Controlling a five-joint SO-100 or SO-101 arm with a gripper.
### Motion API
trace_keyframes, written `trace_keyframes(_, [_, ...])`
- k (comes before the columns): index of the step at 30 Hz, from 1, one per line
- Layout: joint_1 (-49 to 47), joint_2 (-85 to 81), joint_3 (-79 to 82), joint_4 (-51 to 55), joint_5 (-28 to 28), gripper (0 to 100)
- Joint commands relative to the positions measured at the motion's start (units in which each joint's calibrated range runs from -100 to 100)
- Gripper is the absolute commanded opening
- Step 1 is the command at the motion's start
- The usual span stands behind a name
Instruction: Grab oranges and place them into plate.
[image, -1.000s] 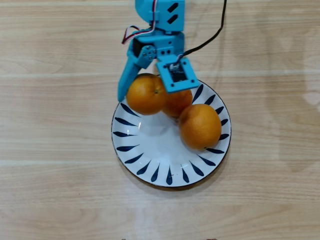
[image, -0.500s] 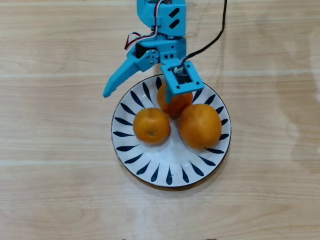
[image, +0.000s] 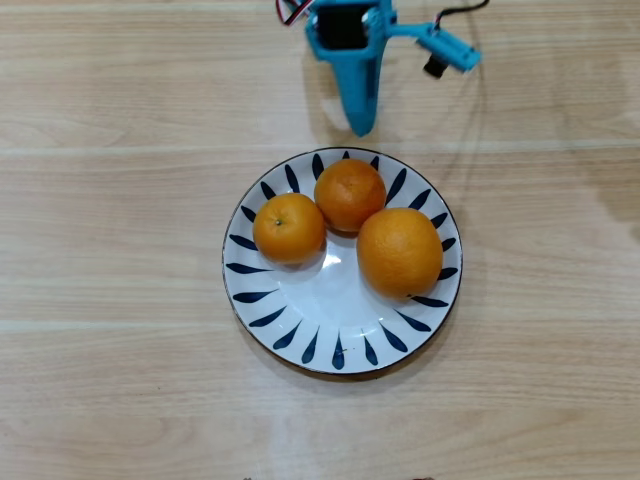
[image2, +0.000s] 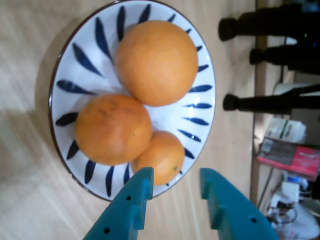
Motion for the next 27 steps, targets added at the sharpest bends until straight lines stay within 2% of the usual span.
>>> trace_keyframes(1, [-0.2,-15.6,12.2,0.2,3.5,15])
trace_keyframes(5, [0.1,-32.5,29.5,0.7,3.5,15])
trace_keyframes(13, [0.2,-52.8,51.2,1.9,3.6,15])
trace_keyframes(18, [0.3,-58.1,56.3,9.2,3.6,15])
trace_keyframes(23, [-0.1,-57.7,55.9,9.8,7.7,15])
trace_keyframes(27, [-0.1,-57.7,55.8,9.8,8.2,15])
